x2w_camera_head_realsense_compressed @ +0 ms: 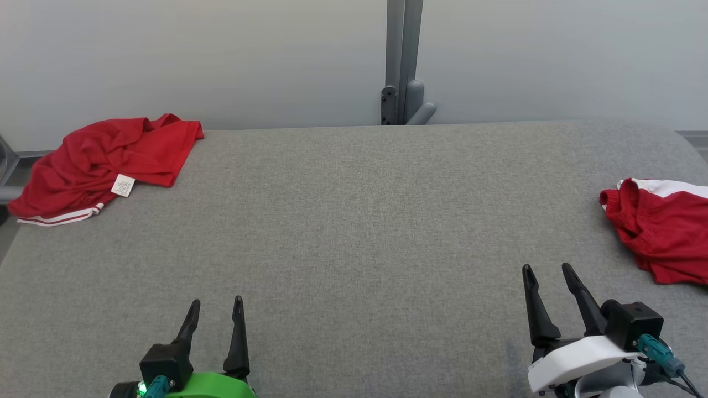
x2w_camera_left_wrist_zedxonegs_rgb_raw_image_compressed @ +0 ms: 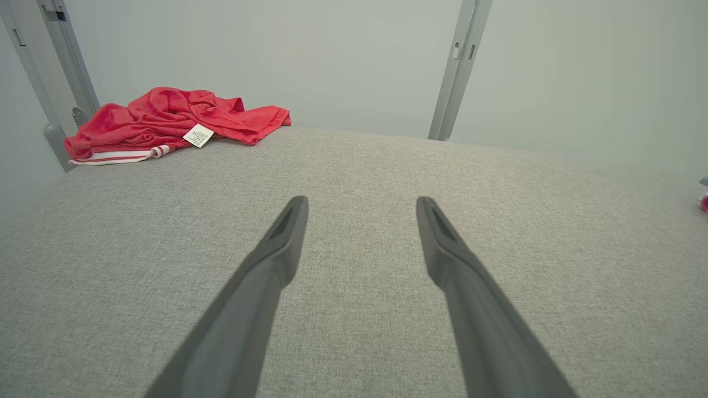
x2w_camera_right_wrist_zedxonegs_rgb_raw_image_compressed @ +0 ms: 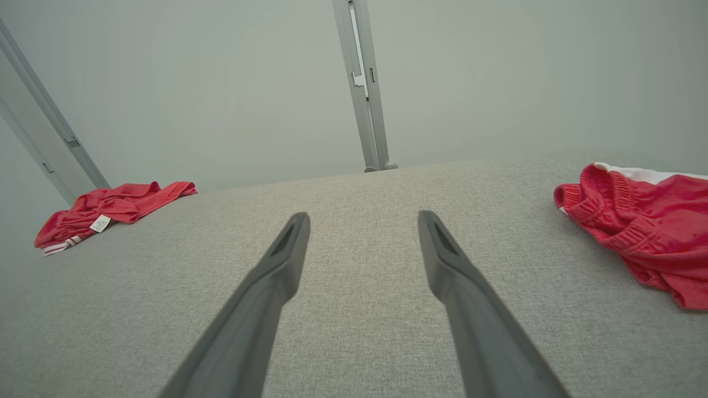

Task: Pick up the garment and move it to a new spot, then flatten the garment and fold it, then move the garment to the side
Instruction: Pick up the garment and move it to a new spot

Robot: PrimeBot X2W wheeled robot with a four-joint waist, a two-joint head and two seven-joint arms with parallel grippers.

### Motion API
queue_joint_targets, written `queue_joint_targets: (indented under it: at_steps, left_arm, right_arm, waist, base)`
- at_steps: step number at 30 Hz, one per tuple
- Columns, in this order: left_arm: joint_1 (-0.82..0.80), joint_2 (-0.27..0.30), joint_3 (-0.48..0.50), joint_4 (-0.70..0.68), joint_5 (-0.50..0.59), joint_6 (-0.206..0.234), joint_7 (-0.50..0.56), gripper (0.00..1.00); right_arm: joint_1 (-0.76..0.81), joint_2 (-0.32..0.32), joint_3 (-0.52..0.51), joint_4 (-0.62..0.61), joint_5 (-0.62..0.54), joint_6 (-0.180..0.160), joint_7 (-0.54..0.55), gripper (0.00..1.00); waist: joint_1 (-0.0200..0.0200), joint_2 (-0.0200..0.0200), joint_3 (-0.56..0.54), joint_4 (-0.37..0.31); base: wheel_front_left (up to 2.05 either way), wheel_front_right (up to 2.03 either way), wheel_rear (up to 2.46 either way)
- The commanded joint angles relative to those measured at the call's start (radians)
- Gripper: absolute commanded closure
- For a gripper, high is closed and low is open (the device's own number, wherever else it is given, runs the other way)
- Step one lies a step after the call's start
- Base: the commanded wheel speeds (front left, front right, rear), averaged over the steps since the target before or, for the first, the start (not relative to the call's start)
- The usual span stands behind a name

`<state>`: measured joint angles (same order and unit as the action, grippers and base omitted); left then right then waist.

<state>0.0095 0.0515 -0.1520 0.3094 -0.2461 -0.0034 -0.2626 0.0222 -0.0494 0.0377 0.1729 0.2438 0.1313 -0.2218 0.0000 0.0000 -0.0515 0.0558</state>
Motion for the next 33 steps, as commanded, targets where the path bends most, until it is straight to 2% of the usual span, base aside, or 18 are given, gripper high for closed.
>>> queue_joint_targets:
  at_steps: [1, 10, 16, 21, 33]
  left_arm:
    - [-0.014, 0.000, 0.002, 0.000, 0.005, -0.002, -0.003, 0.00]
    - [-0.021, 0.000, 0.006, 0.002, 0.008, -0.004, -0.003, 0.00]
    - [-0.029, 0.000, 0.005, 0.000, 0.010, -0.002, -0.003, 0.00]
    - [-0.034, 0.000, 0.007, -0.012, 0.014, -0.001, -0.003, 0.00]
    - [-0.037, 0.001, 0.032, -0.051, 0.028, 0.001, -0.003, 0.00]
  right_arm:
    - [0.003, -0.002, 0.000, 0.002, 0.007, -0.001, -0.005, 0.00]
    - [-0.004, -0.002, -0.004, 0.010, 0.005, -0.001, -0.010, 0.00]
    - [0.003, -0.002, -0.005, 0.003, 0.008, -0.001, -0.013, 0.00]
    - [0.010, -0.002, -0.016, -0.013, 0.004, -0.001, -0.018, 0.00]
    - [0.005, -0.002, -0.046, -0.044, -0.022, -0.001, -0.026, 0.00]
  waist:
    - [0.0000, 0.0000, 0.001, 0.002]
    - [0.0000, 0.0000, 0.007, 0.015]
    - [0.0000, 0.0000, 0.007, 0.063]
    - [0.0000, 0.0000, 0.018, 0.155]
    - [0.0000, 0.0000, 0.060, 0.464]
  base:
    - [0.00, 0.00, 0.00]
    - [0.00, 0.00, 0.00]
    - [0.00, 0.00, 0.00]
    - [0.00, 0.00, 0.00]
    - [0.00, 0.00, 0.00]
